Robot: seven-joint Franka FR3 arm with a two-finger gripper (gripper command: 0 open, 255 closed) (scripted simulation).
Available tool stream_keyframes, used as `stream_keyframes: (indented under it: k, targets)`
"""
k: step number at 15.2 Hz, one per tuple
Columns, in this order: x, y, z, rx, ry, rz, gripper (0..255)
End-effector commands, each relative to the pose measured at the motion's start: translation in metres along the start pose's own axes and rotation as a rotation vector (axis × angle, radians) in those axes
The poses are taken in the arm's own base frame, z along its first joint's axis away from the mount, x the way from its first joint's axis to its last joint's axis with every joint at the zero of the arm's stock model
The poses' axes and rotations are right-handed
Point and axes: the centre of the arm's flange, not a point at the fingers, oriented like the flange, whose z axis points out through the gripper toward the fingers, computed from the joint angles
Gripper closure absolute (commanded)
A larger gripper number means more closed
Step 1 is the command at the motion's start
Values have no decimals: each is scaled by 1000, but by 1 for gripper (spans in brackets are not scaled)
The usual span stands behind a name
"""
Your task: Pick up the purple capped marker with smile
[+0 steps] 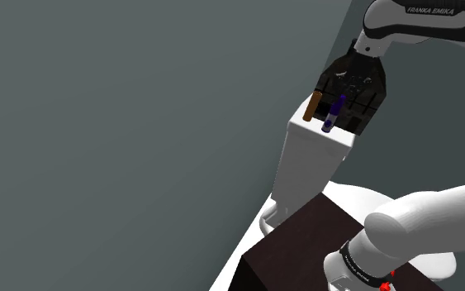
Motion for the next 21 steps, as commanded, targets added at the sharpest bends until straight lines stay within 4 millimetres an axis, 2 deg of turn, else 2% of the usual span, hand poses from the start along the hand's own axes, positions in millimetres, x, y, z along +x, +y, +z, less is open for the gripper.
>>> stream_keyframes:
  k: [1, 5, 6, 7, 21]
  targets:
    - [1, 2, 13, -1, -33, 6, 255]
    - [-7, -1, 16, -2, -33, 6, 255]
    - [-5, -2, 10, -2, -33, 6, 255]
    - [1, 5, 17, -2, -33, 6, 255]
    - [2, 4, -57, -2, -33, 6, 255]
